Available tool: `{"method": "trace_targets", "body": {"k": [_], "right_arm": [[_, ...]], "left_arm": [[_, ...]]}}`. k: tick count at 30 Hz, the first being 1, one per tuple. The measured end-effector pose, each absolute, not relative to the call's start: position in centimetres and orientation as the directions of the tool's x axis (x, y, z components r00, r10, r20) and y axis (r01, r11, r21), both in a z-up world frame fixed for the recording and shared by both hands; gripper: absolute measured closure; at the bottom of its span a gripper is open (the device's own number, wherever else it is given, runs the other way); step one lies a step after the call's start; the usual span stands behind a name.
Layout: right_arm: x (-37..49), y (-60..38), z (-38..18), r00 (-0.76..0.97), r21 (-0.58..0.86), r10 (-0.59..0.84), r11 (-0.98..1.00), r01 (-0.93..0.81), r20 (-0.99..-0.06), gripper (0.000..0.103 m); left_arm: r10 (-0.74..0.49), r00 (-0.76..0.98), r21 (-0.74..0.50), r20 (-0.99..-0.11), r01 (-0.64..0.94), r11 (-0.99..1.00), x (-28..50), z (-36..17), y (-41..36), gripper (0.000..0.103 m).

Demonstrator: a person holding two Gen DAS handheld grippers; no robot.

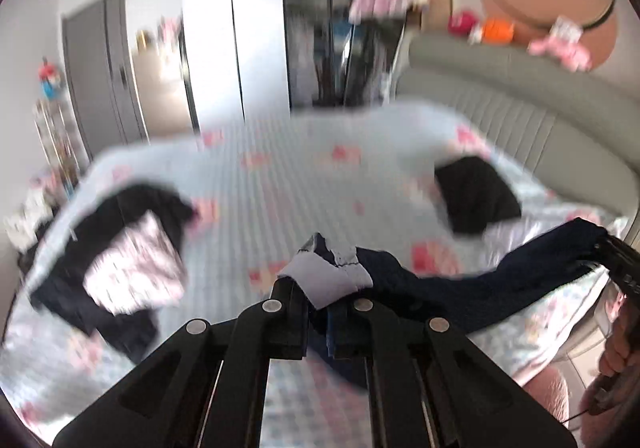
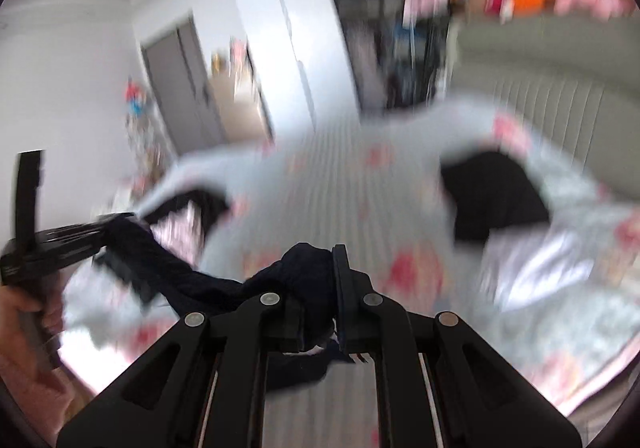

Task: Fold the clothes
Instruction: 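Swing the held pants up and lay them flat on the bed with both grippers, then hold the waistband with both grippers and drag the pants straight along the bed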

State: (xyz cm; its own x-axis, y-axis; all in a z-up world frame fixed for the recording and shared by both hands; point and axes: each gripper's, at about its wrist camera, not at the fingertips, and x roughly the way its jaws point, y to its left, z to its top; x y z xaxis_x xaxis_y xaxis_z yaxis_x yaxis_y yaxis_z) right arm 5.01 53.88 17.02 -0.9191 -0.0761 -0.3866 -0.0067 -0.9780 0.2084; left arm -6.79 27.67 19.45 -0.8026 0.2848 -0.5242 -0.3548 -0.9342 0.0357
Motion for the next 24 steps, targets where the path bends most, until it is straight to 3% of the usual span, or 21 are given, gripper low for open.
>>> {"method": "trace_targets", "body": {"k": [2,4,10,14,19,24], "right_arm": [[5.8,53.5,17.2,-0.935,0.225,-0.075,-0.974,-0.006,-0.347,0.094],[6.1,52.8,14.9,-0.922,0.228,-0.079,-0.974,-0.010,-0.378,0.094],[5.4,51.8,-0.5,-0.717,0.276,-0.132,-0.957,-0.087,-0.684,0.094],[6.3,51.3,-9.2,-0.546,0.289,-0.170,-0.947,-0.140,-0.821,0.094],[7.7,51.6,-11.9,-0.489,0.250,-0.146,-0.956,-0.154,-0.860,0.094],[8.2,52.3,-12.6,-0.472,0.254,-0.146,-0.951,-0.174,-0.869,0.088]], "left_arm": [[0.271,-0.812,0.044,-0.518,-0.341,-0.939,-5.6,18.8,26.7,0.096],[0.247,-0.806,0.052,-0.538,-0.324,-0.945,-4.5,16.8,25.9,0.095],[0.194,-0.548,-0.063,-0.814,-0.247,-0.967,-5.2,-2.1,24.6,0.095],[0.166,-0.393,-0.105,-0.904,-0.173,-0.979,-4.3,-11.1,23.9,0.095],[0.179,-0.368,-0.113,-0.912,-0.193,-0.975,-2.0,-12.8,24.0,0.093],[0.237,-0.359,-0.178,-0.903,-0.190,-0.966,-0.4,-12.8,22.5,0.073]]}}
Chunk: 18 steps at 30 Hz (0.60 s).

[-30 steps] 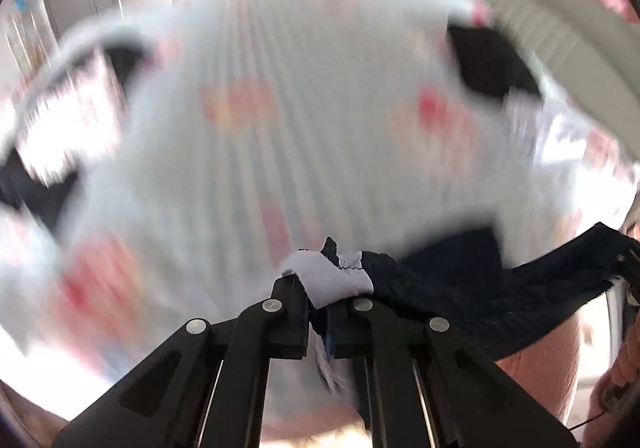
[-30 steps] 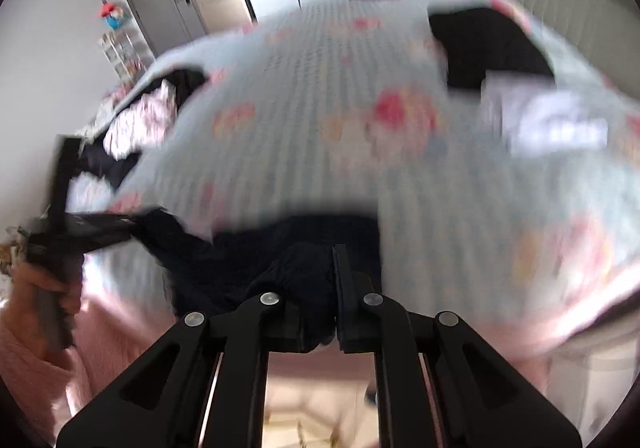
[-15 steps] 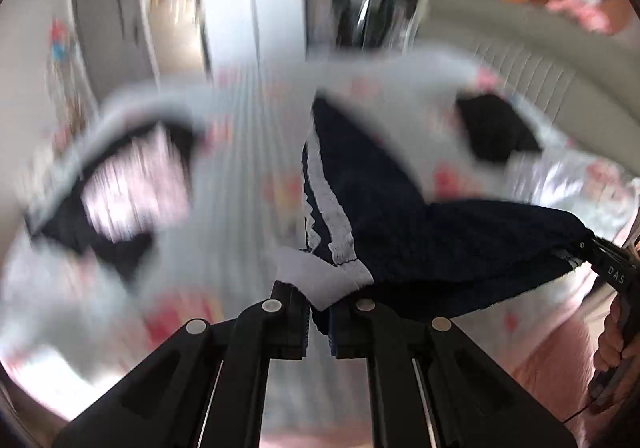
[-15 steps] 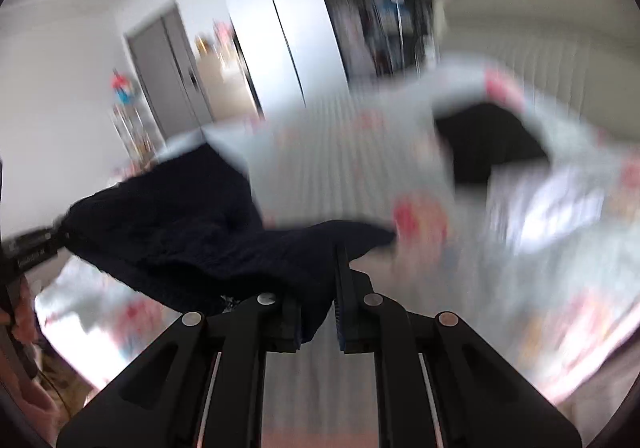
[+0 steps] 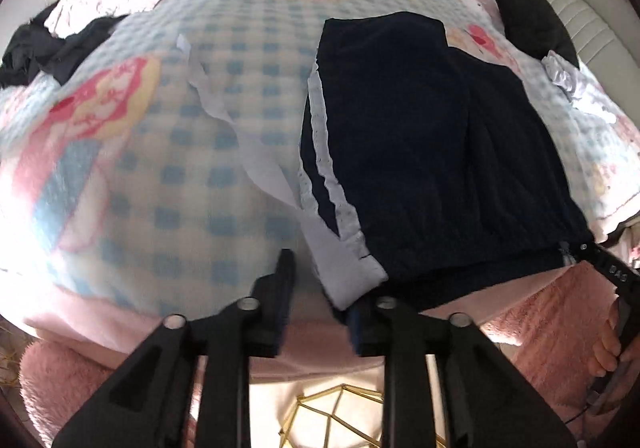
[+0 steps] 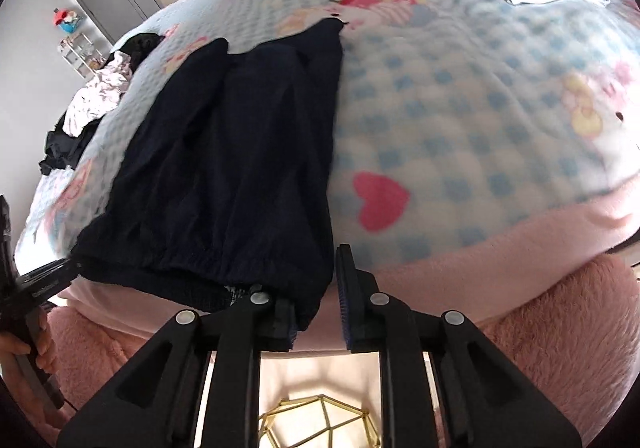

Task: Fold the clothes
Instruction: 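Hold the waistband with both grippers and drag the pants straight along the bed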

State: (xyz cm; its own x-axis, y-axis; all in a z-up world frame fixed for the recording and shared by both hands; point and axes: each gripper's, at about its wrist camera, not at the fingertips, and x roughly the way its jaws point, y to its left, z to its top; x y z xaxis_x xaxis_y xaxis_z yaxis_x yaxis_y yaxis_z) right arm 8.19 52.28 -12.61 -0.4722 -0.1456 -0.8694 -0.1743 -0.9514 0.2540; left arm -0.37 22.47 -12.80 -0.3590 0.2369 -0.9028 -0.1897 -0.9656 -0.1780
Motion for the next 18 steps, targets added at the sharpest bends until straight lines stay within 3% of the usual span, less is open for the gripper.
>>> {"method": "trace_targets", "body": {"k": [3,6,10,14,16,18], "right_arm": [[8.5,52.1,-11.9,-0.488,0.273,-0.167,-0.950,-0.154,-0.857,0.085],[8.4,51.6,-11.7,-0.487,0.250,-0.152,-0.958,-0.143,-0.860,0.081],[8.4,51.1,-12.1,-0.474,0.241,-0.152,-0.962,-0.132,-0.867,0.081],[9.6,51.3,-10.2,-0.550,0.308,-0.213,-0.948,-0.085,-0.807,0.080],[10.0,51.9,-9.3,-0.580,0.377,-0.273,-0.924,-0.064,-0.768,0.080],[10.3,52.6,-8.5,-0.608,0.428,-0.313,-0.902,-0.050,-0.730,0.080]], "left_arm": [[0.342,-0.382,-0.285,-0.859,-0.200,-0.937,0.4,-12.1,21.6,0.064],[0.434,-0.407,-0.379,-0.804,-0.211,-0.901,0.8,-11.3,20.9,0.064],[0.460,-0.432,-0.413,-0.776,-0.203,-0.888,1.1,-11.1,20.8,0.064],[0.586,-0.492,-0.586,-0.644,-0.176,-0.791,2.1,-10.0,18.1,0.064],[0.599,-0.517,-0.605,-0.612,-0.183,-0.775,2.1,-9.5,17.7,0.064],[0.576,-0.513,-0.567,-0.636,-0.195,-0.800,1.6,-9.3,18.3,0.064]]}}
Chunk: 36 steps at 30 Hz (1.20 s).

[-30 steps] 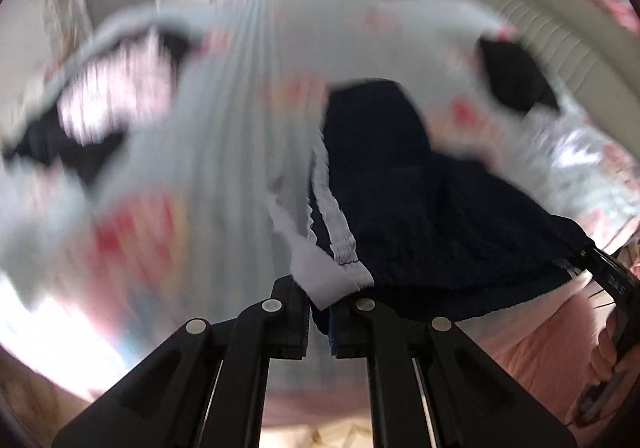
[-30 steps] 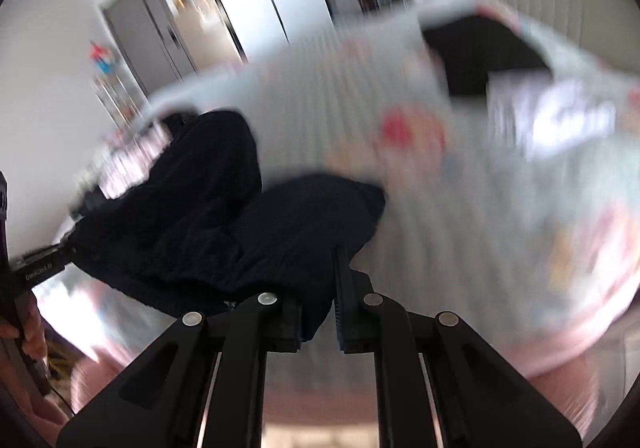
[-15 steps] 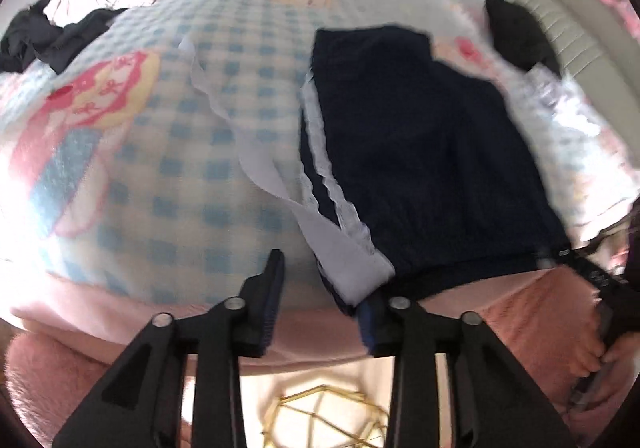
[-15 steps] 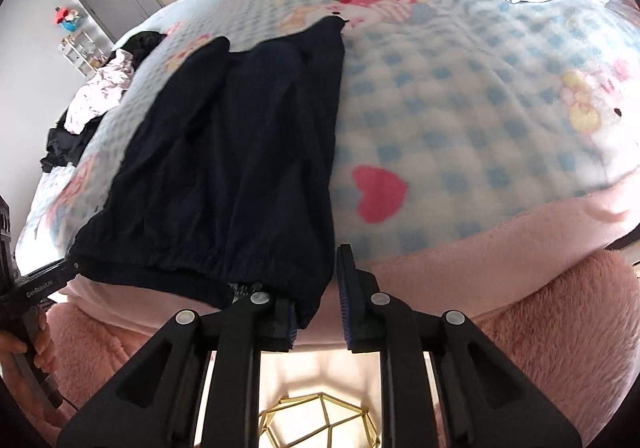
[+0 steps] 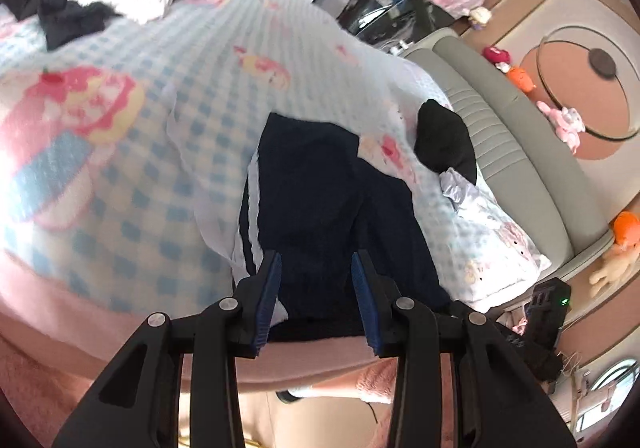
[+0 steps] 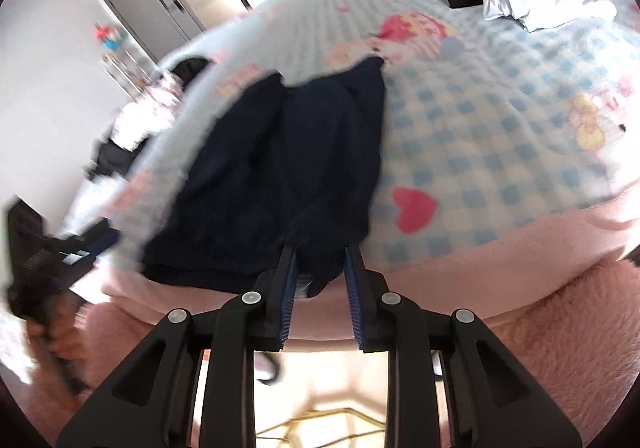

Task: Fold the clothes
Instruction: 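Hold the waistband with both grippers and drag the pants straight along the bed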

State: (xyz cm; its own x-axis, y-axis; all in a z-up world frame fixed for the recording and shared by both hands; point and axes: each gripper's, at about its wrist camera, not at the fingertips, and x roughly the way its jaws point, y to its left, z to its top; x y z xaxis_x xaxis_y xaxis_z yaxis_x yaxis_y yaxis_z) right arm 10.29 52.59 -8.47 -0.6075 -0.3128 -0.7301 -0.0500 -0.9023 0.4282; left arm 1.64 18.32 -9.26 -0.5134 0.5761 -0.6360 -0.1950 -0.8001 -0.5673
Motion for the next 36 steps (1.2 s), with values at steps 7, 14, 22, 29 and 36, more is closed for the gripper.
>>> {"method": "trace_targets", "body": {"k": [7,14,22,29,36], "right_arm": [[7.1,50.4,-10.5,-0.527,0.223,-0.146,-0.971,-0.087,-0.838,0.080],[7.6,49.6,-14.9,-0.425,0.118,-0.067,-0.988,-0.095,-0.903,0.080],[9.3,51.6,-12.3,-0.553,0.250,-0.149,-0.962,-0.111,-0.820,0.077],[6.3,45.2,-10.6,-0.560,0.178,-0.201,-0.979,0.096,-0.804,0.077],[6.1,44.8,-14.9,-0.468,0.162,-0.163,-0.986,0.042,-0.869,0.077]], "left_arm": [[0.247,-0.374,-0.189,-0.894,-0.186,-0.964,0.2,-14.0,24.4,0.066],[0.150,-0.345,-0.089,-0.926,-0.186,-0.979,1.8,-14.9,24.3,0.059],[0.420,-0.430,-0.398,-0.799,-0.143,-0.906,2.7,-12.5,20.3,0.061],[0.370,-0.454,-0.257,-0.810,-0.292,-0.921,2.0,-11.4,26.7,0.061],[0.099,-0.375,-0.054,-0.922,-0.127,-0.990,1.6,-14.7,25.3,0.059]]}}
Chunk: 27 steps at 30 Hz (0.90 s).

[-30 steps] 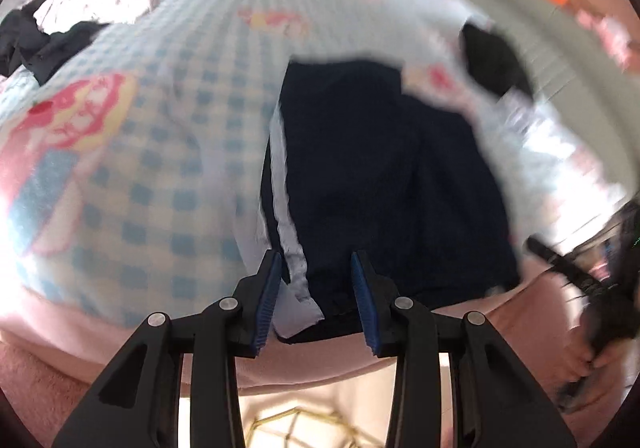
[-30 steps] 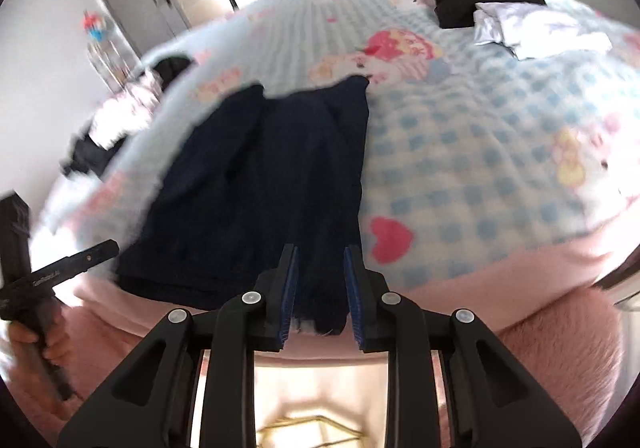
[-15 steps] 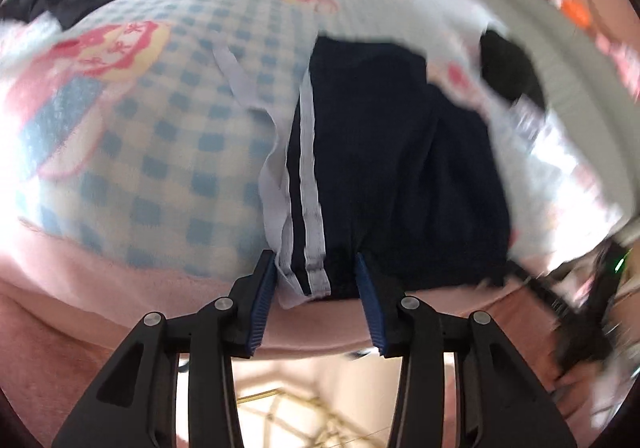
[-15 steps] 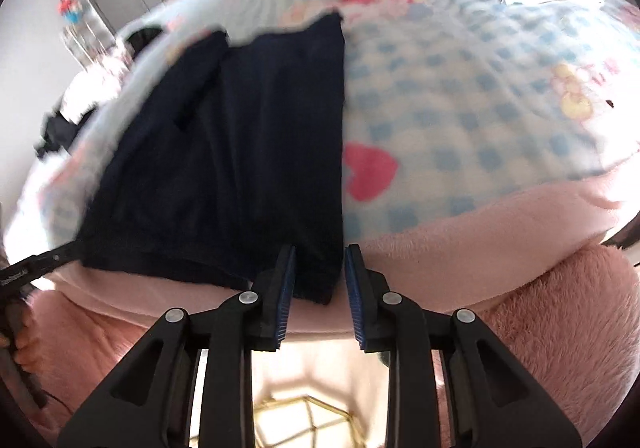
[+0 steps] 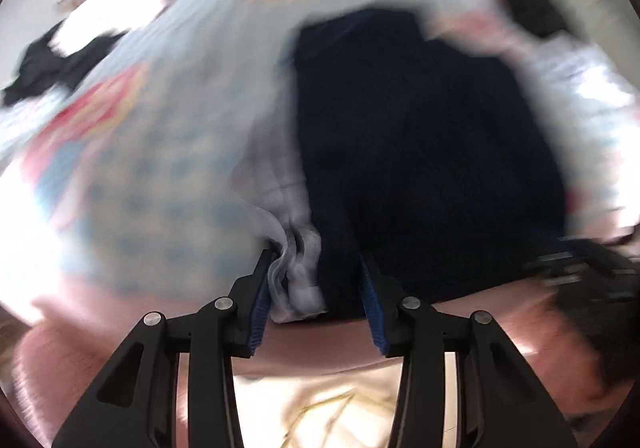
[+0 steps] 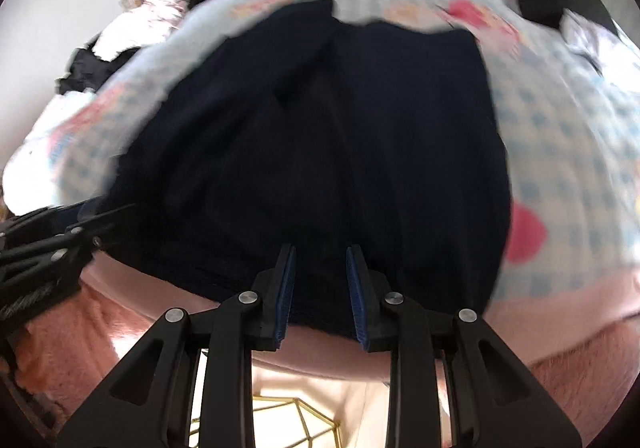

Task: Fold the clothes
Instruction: 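Hold the waistband with both grippers and drag the pants straight along the bed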

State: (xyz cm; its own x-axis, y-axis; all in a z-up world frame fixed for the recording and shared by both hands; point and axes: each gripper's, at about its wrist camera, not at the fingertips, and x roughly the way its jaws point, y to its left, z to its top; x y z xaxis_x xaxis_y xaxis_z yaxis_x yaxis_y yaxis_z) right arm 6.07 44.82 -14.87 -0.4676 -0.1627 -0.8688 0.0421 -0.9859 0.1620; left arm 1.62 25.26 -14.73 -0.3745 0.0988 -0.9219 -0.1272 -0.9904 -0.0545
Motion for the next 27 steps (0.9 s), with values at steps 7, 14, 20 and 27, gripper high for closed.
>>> {"method": "trace_targets", "body": {"k": [7,14,20,27], "right_arm": [[8.8,46.1,-13.0,-0.533,0.221,-0.183,-0.975,-0.008,-0.826,0.078],[8.4,44.3,-13.2,-0.523,0.258,-0.217,-0.966,-0.006,-0.824,0.077],[9.1,45.6,-13.4,-0.531,0.311,-0.253,-0.950,-0.022,-0.809,0.077],[9.5,44.3,-15.4,-0.443,0.312,-0.302,-0.949,0.053,-0.844,0.077]], "left_arm": [[0.096,-0.471,-0.080,-0.877,-0.054,-0.995,3.4,-11.1,22.2,0.058],[0.379,-0.447,-0.265,-0.811,-0.297,-0.918,3.9,-11.9,27.5,0.058],[0.298,-0.392,-0.171,-0.870,-0.327,-0.930,3.0,-14.2,31.2,0.058],[0.311,-0.389,-0.152,-0.867,-0.388,-0.909,4.8,-13.4,30.3,0.058]]}}
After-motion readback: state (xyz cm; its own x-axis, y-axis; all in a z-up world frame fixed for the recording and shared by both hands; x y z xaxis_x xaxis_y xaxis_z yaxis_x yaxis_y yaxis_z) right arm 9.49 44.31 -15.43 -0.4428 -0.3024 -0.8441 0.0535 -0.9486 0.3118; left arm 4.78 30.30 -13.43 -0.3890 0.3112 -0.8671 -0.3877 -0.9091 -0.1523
